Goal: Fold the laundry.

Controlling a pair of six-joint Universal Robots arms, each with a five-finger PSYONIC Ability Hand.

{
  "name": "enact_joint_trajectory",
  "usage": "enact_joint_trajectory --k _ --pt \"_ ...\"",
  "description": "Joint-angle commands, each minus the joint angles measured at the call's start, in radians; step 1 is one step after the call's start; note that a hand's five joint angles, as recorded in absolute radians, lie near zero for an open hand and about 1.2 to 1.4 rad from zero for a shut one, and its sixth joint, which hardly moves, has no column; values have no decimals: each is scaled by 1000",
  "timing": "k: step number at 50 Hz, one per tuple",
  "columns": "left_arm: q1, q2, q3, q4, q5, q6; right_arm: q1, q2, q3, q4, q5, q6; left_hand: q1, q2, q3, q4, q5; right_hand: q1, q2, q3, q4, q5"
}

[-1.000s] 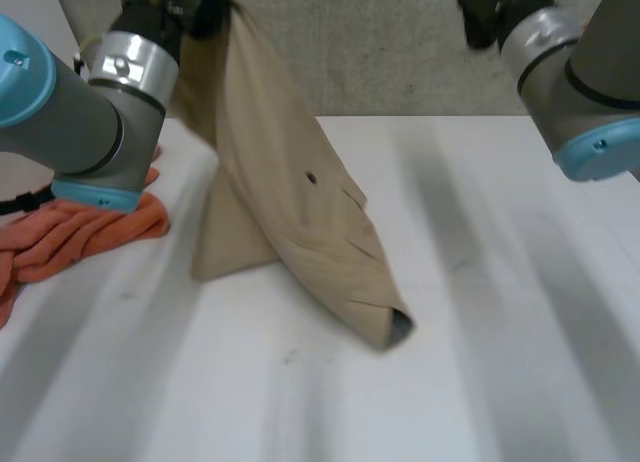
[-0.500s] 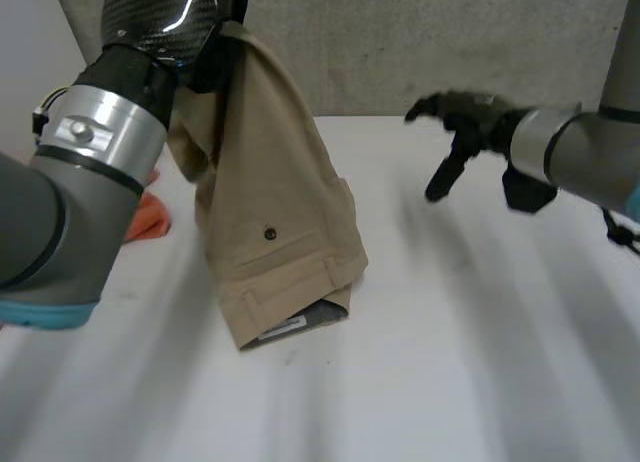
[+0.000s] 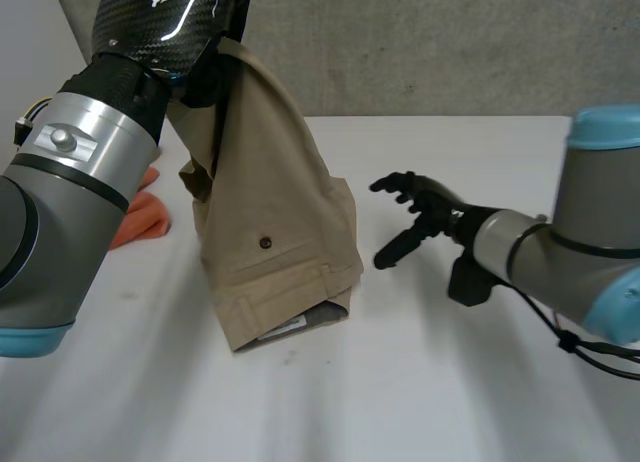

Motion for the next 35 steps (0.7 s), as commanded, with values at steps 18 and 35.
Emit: enact_joint_trajectory --k 18,35 --pt "0 15 -2 -9 -2 3 149 247 -329 -16 62 52 266 198 202 195 240 1196 1175 1189 1163 1163" --pt "28 22 -3 -249 -11 1 86 -223 -380 349 249 -1209 266 198 202 195 240 1196 1175 1189 1163 1163"
